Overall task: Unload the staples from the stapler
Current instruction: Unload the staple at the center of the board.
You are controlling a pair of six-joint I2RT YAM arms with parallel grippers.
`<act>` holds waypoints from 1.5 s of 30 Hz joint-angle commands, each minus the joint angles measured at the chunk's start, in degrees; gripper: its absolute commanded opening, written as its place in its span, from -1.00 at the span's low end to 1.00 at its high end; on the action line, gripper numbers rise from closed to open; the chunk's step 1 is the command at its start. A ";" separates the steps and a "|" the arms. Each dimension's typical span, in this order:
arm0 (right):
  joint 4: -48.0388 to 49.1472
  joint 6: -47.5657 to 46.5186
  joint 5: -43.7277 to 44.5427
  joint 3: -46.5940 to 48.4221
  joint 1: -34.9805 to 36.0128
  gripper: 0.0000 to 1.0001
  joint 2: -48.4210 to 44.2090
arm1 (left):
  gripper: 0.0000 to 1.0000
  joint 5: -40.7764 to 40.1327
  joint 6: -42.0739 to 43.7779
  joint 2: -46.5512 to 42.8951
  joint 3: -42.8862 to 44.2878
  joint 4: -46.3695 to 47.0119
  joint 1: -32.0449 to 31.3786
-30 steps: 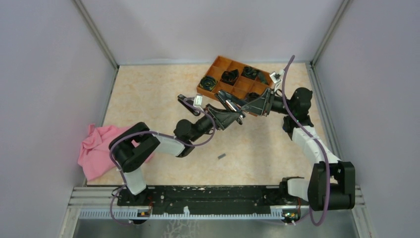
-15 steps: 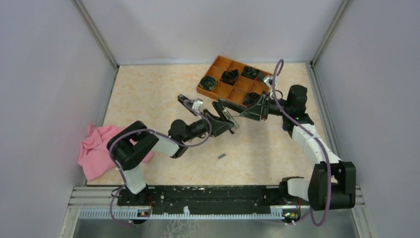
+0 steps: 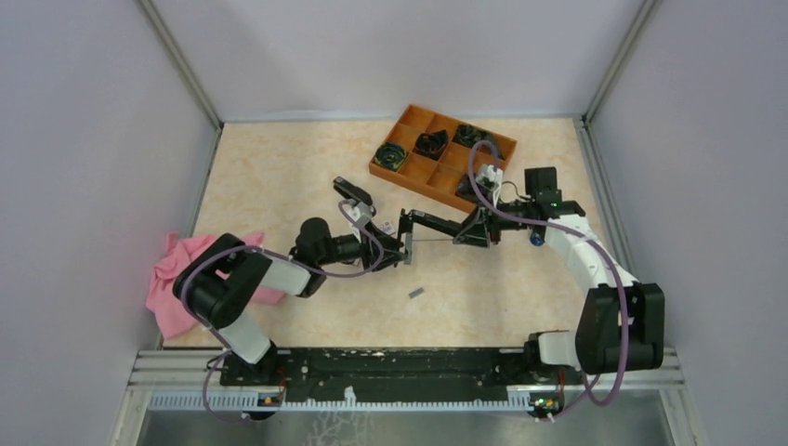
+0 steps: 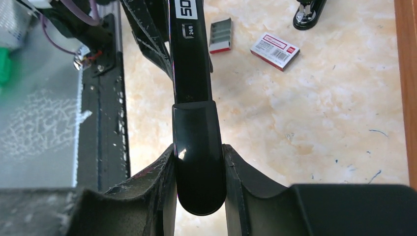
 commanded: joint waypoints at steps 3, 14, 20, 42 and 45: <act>-1.77 -14.43 13.25 -1.43 -2.08 -1.00 1.44 | -1.00 1.17 21.75 -6.33 3.08 -18.45 0.49; 0.47 -22.46 18.09 -5.70 -4.70 -1.00 2.01 | -1.00 -4.76 34.59 -6.23 8.35 -38.58 0.41; 1.00 -23.63 18.79 -7.35 -4.64 -1.00 0.49 | -1.00 -4.40 34.63 -7.58 9.17 -40.08 -0.23; 27.35 37.03 4.32 -1.80 1.81 -1.00 -11.03 | -0.69 -9.77 -16.46 -0.26 9.73 20.19 -13.75; 31.78 41.54 4.30 -2.83 1.79 -1.00 -11.22 | -0.17 -10.38 -18.60 1.07 10.07 22.13 -14.23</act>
